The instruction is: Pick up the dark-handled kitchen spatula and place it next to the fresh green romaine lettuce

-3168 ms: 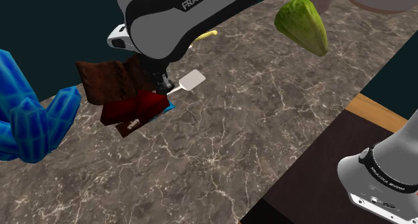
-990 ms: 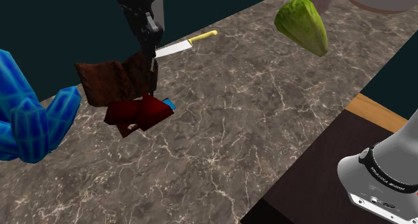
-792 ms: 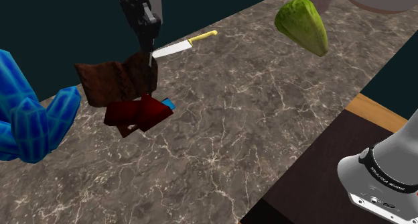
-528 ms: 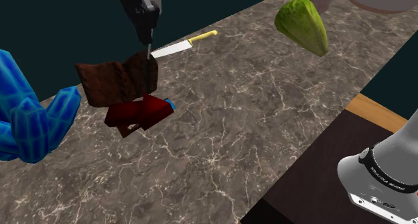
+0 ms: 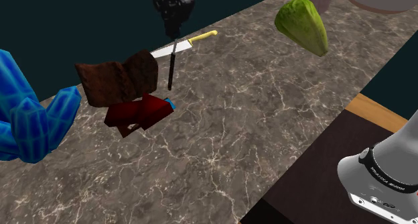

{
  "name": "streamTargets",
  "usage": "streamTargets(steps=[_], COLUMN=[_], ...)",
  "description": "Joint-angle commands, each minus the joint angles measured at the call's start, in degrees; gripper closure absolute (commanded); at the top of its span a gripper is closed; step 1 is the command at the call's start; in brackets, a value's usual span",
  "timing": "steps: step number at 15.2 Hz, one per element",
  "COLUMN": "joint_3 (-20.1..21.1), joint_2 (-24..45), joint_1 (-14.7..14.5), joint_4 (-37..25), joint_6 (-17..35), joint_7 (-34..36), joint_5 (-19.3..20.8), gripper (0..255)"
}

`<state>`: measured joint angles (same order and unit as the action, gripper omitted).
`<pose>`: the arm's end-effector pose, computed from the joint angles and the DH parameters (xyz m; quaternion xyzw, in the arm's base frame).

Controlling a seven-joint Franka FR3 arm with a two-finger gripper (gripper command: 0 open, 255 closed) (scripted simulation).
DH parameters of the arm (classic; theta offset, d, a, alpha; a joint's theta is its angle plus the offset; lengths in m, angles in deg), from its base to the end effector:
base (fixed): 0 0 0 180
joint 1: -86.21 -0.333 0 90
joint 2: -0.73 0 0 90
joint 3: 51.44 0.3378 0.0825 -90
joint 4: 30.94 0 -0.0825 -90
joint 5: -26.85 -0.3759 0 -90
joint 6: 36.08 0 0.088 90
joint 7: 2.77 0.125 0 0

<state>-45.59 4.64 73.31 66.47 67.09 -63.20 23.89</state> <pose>0.5500 0.1905 0.5498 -0.7738 -0.6326 -0.0254 0.0210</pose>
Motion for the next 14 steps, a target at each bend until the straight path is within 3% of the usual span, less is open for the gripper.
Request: streamTargets(steps=[1,14], joint_3=[-0.67,-7.02], joint_2=[-4.82,-30.61], joint_1=[0.85,4.98], joint_4=[5.71,31.65], joint_6=[0.81,0.33], joint_7=[-1.67,-11.95], joint_5=[-0.57,-0.22], gripper=[255,255])
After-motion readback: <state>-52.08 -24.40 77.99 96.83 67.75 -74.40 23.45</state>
